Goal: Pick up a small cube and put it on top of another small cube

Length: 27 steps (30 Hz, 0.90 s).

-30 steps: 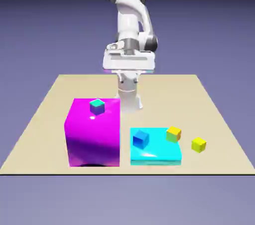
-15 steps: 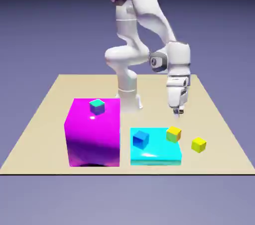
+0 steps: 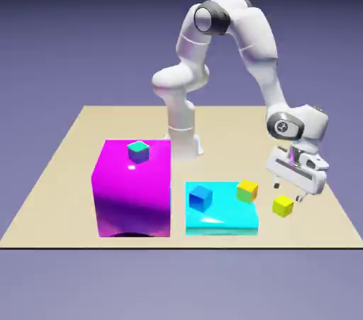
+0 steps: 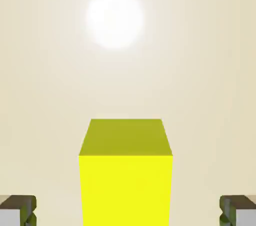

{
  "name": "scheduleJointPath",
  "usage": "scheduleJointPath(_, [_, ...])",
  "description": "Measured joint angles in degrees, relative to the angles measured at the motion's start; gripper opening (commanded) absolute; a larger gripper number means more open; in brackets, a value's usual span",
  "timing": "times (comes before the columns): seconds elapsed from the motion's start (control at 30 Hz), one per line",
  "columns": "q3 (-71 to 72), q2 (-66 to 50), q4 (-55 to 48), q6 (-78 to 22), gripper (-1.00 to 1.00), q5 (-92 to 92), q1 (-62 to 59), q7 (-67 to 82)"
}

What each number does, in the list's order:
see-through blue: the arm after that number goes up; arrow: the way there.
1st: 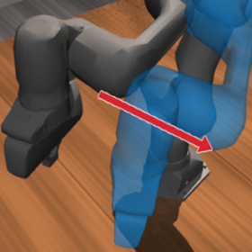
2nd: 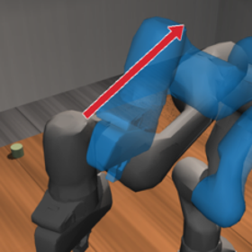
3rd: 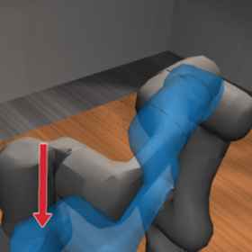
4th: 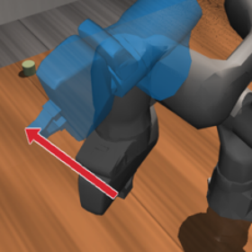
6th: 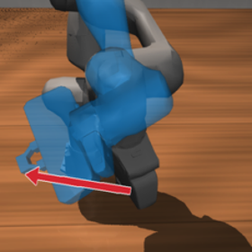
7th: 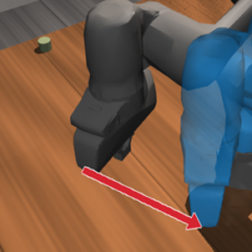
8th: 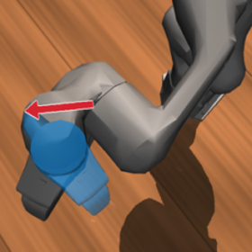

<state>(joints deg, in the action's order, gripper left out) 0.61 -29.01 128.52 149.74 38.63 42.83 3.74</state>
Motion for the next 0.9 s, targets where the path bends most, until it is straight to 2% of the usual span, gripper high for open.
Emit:
scheduleJointPath(0.03, [-0.5, -1.3, -0.3, 1.0, -1.0, 0.7, 0.2, -0.6])
scheduleJointPath(0.1, [-0.5, -1.3, -0.3, 1.0, -1.0, 0.7, 0.2, -0.6])
scheduleJointPath(0.27, [2.8, 9.1, 2.4, -6.7, -1.0, -5.1, -0.7, 4.3])
scheduleJointPath(0.67, [-17.3, 33.4, 15.5, -15.9, -1.0, -11.5, 8.9, 13.4])
scheduleJointPath(0.83, [-18.7, 25.1, 17.0, -5.9, -1.0, -9.1, 7.5, 11.4])
scheduleJointPath(0.87, [-18.9, 23.9, 17.2, -4.5, 1.0, -8.8, 7.3, 11.1])
scheduleJointPath(0.9, [-18.9, 23.9, 17.2, -4.4, 1.0, -8.7, 7.4, 11.1])
